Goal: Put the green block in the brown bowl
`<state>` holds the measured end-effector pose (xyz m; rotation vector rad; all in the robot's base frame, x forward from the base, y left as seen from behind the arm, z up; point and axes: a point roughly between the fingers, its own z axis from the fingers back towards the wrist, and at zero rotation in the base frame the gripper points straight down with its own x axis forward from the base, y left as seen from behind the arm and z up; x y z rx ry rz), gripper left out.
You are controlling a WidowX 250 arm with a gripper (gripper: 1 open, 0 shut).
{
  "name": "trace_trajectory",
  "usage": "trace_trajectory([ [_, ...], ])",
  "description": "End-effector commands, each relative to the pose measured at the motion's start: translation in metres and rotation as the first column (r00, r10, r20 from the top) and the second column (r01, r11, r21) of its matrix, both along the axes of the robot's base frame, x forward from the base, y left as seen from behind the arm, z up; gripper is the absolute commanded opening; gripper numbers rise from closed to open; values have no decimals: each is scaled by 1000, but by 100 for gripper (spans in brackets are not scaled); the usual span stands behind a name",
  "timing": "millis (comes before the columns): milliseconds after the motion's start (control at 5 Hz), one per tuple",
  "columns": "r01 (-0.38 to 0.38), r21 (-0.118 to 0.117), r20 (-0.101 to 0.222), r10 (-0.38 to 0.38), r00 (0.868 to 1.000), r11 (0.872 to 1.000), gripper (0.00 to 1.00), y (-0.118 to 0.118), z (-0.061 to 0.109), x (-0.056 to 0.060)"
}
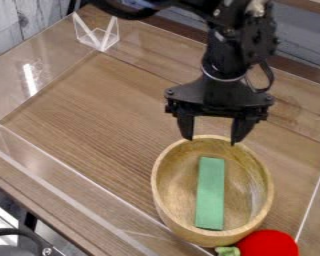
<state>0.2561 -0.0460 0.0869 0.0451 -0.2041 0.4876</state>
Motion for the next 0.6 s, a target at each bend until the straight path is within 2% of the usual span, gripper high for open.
trace_trajectory([
  [0,51,-10,58,-50,997,999,100,-4,13,9],
  [400,40,0,39,-40,998,999,100,-15,6,14],
])
